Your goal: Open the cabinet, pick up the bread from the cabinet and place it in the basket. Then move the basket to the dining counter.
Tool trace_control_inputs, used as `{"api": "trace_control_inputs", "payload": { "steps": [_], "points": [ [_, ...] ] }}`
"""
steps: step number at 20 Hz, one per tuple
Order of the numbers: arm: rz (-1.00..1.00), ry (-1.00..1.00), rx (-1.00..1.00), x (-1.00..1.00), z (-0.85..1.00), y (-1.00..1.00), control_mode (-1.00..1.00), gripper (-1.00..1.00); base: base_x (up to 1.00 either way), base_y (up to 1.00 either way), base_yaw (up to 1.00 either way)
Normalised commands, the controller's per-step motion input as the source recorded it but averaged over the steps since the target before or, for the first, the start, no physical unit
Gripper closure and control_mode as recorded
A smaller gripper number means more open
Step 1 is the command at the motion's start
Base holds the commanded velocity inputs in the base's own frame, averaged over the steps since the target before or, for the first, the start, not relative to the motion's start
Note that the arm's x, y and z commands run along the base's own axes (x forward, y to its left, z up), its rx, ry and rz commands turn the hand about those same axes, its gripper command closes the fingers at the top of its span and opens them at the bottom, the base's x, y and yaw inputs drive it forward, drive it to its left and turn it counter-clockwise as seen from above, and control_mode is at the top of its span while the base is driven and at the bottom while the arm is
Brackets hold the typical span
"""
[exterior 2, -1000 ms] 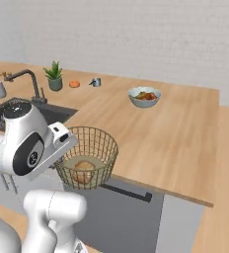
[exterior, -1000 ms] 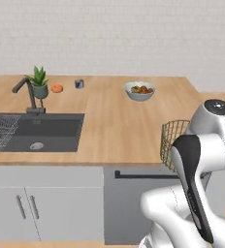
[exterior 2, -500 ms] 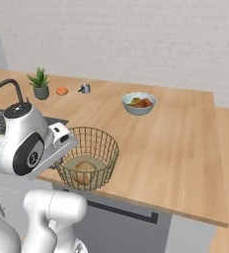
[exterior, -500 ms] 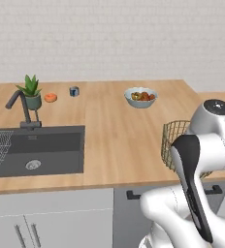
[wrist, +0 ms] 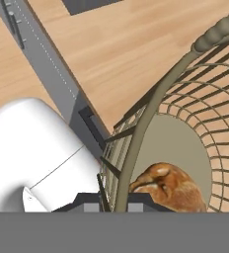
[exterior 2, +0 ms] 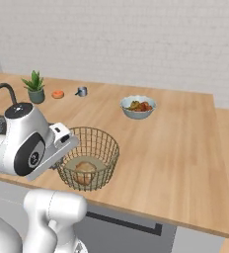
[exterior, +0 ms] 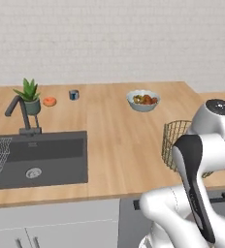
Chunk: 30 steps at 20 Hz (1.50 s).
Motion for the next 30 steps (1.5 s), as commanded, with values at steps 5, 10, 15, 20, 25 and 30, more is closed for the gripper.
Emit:
{"api": "trace_control_inputs", "payload": {
  "steps": [5,10,15,20,25,30],
  "points": [
    [0.0,0.0,0.0,0.0,0.0,0.0,1.0,1.0,0.24,0.13,-0.01],
    [0.0,0.0,0.0,0.0,0.0,0.0,1.0,1.0,0.28,0.18,0.0],
    [0.0,0.0,0.0,0.0,0.0,0.0,1.0,1.0,0.35,0.2,0.0],
    [0.0,0.0,-0.01,0.54,0.0,0.28,-1.0,1.0,0.2,0.08,0.0],
    [0.01,-0.01,-0.05,1.0,-0.02,0.98,-1.0,1.0,0.0,0.0,0.0],
    [0.01,0.0,-0.05,1.0,-0.17,0.5,-1.0,1.0,0.0,0.0,0.0]
  ]
}}
